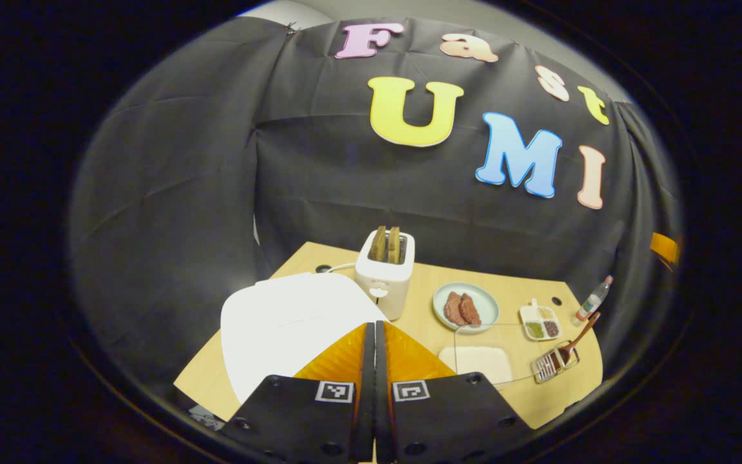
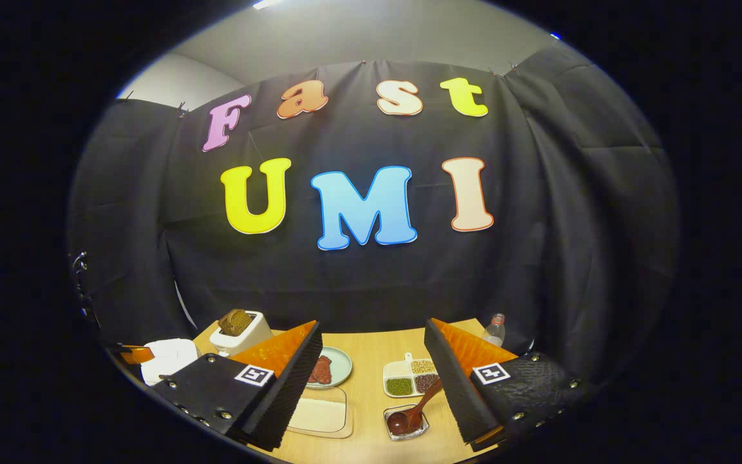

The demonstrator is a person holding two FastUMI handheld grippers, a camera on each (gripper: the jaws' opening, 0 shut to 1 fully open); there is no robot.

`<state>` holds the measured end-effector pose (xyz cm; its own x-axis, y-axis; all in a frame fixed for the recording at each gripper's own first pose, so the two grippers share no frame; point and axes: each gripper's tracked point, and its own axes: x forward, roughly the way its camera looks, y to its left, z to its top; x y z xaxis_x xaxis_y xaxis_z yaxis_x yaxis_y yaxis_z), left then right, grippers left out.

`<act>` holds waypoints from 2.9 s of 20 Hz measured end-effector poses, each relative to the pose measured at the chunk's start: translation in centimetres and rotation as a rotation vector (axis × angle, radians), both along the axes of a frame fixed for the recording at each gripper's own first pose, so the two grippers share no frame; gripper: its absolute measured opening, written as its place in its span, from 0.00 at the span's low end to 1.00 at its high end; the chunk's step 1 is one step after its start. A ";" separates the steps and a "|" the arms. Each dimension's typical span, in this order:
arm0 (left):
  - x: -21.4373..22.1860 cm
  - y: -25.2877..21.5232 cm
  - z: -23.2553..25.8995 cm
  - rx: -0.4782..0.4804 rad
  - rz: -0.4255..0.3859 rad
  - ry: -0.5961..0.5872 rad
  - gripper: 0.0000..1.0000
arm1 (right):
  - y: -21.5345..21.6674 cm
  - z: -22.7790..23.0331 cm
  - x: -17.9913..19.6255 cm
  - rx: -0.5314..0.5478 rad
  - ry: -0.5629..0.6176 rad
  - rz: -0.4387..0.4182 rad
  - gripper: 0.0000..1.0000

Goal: Close the left gripper, press the button to open the rice cooker; take a wooden spoon from the chopstick holder with the right hand, scoop a spoonful of rice and pour it into the rice cooker, then put the wooden spoon back into the chopstick holder.

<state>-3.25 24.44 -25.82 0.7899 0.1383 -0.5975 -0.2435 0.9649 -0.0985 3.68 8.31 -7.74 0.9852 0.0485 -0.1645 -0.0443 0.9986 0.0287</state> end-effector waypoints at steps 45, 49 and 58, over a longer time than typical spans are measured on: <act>4.2 -4.5 17.4 0.085 -0.115 -0.486 0.96 | -7.0 -6.3 1.4 0.076 -0.002 -0.101 0.97; 4.9 -6.9 17.6 0.105 -0.137 -0.484 0.96 | -7.9 -11.5 3.6 0.070 0.085 -0.063 0.97; 5.1 -11.0 17.5 0.133 -0.118 -0.458 0.96 | -9.6 -22.3 7.7 0.113 0.285 -0.010 0.96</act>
